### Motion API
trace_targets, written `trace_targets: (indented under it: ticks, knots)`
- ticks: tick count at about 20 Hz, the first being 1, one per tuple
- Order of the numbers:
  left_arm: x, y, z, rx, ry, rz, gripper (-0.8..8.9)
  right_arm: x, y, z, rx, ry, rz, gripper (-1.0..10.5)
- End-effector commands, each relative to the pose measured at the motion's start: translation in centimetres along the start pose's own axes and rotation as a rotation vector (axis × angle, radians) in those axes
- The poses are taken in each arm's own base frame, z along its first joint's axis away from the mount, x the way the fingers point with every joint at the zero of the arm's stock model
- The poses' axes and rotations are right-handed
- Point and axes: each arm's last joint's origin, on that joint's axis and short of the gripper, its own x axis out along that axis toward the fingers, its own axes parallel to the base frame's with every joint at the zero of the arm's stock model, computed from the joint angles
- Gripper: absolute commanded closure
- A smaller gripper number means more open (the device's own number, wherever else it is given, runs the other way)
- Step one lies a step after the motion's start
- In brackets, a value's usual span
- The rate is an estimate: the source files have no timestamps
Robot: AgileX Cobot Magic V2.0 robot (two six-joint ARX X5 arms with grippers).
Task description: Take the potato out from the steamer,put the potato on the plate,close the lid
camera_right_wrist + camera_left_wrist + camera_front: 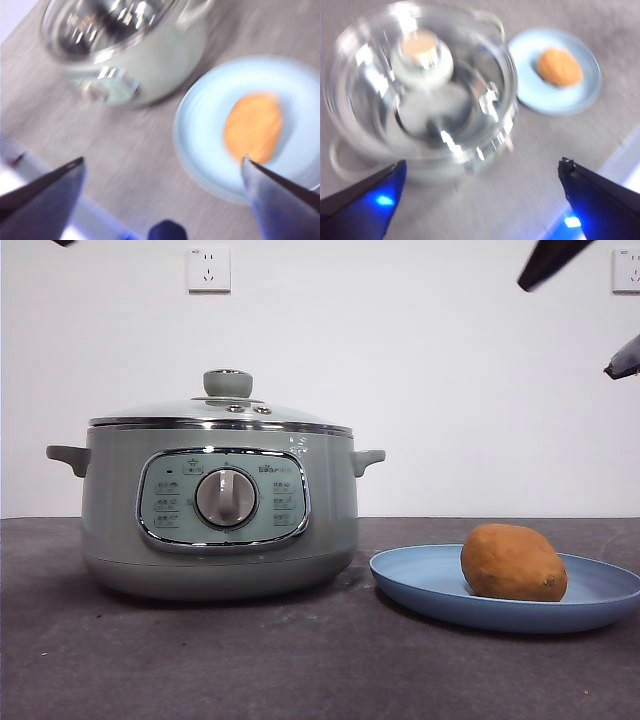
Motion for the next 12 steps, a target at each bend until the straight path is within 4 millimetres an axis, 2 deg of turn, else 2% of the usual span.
trace_targets:
  ticks: [1, 2, 12]
  knots:
    - [-0.40, -0.27, -0.67, -0.021, 0.029, -0.009, 8.14, 0.09, 0.09, -0.25, 0.013, 0.020, 0.050, 9.0]
    - [-0.53, -0.33, -0.82, -0.023, 0.036, -0.011, 8.19, 0.09, 0.12, -0.24, 0.012, 0.020, 0.059, 9.6]
    - [-0.56, -0.35, -0.92, -0.025, 0.045, -0.011, 8.17, 0.09, 0.09, -0.24, 0.013, 0.020, 0.050, 9.5]
